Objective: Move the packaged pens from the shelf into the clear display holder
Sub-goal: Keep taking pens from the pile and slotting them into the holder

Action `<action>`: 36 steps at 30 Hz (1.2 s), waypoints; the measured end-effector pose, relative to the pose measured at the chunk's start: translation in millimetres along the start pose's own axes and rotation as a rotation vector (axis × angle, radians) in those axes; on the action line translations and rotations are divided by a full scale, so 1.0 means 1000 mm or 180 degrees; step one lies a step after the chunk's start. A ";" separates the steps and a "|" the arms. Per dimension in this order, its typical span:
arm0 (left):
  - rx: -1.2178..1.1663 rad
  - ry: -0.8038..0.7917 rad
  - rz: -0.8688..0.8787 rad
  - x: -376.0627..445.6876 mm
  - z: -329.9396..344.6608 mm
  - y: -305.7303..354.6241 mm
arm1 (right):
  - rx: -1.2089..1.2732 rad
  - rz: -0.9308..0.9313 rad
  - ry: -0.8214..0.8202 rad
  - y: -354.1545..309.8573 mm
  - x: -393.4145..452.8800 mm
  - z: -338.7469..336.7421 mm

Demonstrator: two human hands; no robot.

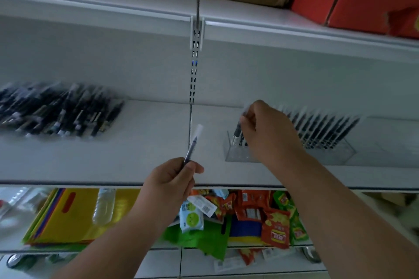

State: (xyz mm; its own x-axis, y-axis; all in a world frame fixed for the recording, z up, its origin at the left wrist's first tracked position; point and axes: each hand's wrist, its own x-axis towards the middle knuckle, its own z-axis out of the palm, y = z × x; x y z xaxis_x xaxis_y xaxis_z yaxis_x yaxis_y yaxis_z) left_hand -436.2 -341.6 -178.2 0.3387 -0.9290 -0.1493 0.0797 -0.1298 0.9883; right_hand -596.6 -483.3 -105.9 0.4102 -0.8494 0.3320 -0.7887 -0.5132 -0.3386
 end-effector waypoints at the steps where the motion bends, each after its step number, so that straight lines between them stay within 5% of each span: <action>1: -0.0004 -0.0007 -0.0002 0.001 0.000 0.000 | -0.0049 0.0020 -0.0009 0.000 0.002 0.000; 14: -0.0082 0.0026 0.0090 0.005 0.023 0.006 | -0.0159 0.0225 -0.0331 0.006 0.004 0.007; 18: -0.0012 0.0060 0.0149 0.009 0.035 0.010 | 0.0527 0.0147 0.0004 0.007 -0.010 -0.007; 24: 0.0503 -0.0208 0.0398 0.015 0.070 0.015 | 0.2552 0.0423 -0.0824 0.011 -0.017 -0.016; 29: 0.1568 0.0153 0.0942 0.020 0.081 0.014 | 0.2961 0.0715 0.0086 0.039 -0.013 -0.033; 32: 0.2497 0.0559 0.1318 0.023 0.080 0.009 | 0.2295 0.0401 0.0658 0.055 -0.006 -0.041; 36: 0.3571 0.0592 0.2092 0.034 0.083 -0.003 | 0.1558 -0.0222 0.0653 0.059 -0.003 -0.036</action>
State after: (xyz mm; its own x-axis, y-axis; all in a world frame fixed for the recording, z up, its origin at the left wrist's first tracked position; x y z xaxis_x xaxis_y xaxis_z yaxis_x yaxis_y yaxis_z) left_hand -503.1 -402.0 -184.0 0.1457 -0.8792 0.4537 -0.9358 0.0263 0.3515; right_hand -661.3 -506.4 -95.3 0.3175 -0.7949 0.5171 -0.4368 -0.6066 -0.6643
